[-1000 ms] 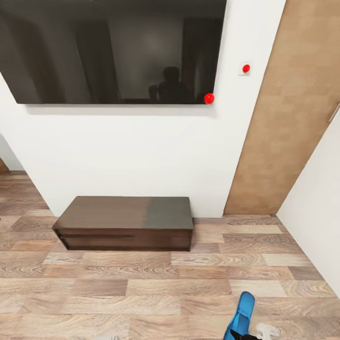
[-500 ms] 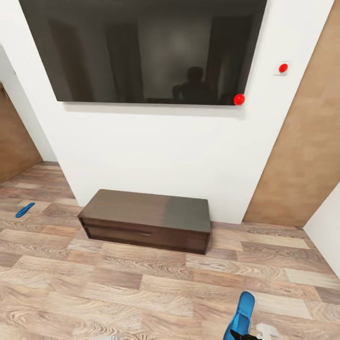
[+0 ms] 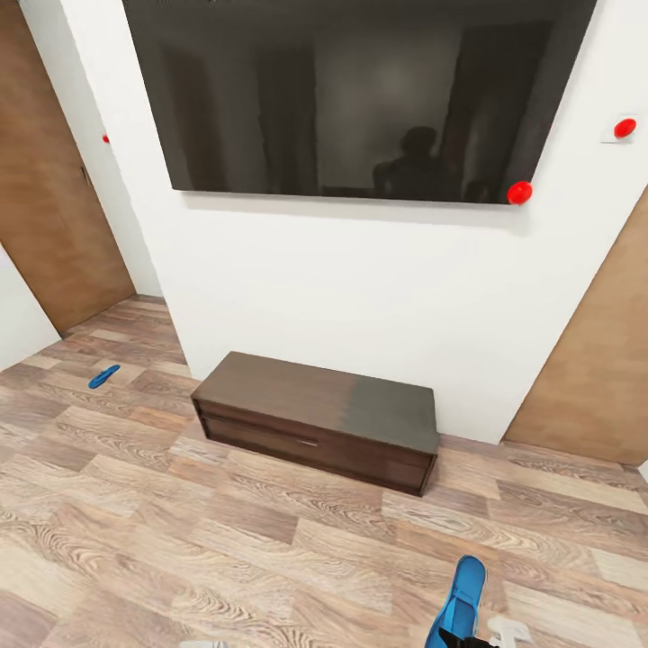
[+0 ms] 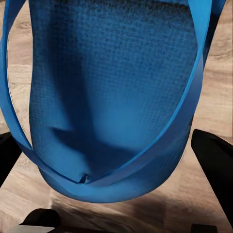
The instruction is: In the bedroom, move the book from the bed onto either nightstand, and place the two sandals side by side next to the bed.
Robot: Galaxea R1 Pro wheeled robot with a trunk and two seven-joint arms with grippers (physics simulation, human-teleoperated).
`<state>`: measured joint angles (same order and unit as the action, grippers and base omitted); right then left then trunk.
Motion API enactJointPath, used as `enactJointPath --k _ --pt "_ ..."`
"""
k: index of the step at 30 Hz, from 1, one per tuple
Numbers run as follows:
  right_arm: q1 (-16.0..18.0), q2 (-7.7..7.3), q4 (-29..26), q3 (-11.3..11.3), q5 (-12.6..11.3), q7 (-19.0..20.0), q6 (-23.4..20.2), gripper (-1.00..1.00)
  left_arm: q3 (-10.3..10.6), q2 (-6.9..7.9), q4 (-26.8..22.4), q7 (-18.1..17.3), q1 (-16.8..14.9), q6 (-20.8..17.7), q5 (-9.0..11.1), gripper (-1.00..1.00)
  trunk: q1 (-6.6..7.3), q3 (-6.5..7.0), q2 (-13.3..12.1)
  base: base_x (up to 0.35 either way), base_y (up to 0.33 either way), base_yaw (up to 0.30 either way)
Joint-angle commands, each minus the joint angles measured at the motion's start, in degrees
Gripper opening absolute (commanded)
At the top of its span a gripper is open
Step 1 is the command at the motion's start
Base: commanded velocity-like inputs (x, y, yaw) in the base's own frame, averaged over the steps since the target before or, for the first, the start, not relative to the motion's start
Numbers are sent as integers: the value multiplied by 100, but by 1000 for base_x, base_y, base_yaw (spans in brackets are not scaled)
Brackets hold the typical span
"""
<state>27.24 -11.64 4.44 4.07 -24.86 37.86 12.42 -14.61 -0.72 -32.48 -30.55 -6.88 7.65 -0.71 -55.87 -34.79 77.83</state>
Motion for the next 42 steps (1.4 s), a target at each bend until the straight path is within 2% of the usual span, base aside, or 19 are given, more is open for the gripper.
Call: enactJointPath --k 1,42 --pt "9 -2 23 41 -45 29 41 -100 -42 -7 5 -48 -6 1 -8 100 0 -5 3 0 0 287" --pt "9 0 22 41 -45 29 41 -100 -42 -14 5 -48 -6 0 -8 100 0 -5 3 0 0 289"
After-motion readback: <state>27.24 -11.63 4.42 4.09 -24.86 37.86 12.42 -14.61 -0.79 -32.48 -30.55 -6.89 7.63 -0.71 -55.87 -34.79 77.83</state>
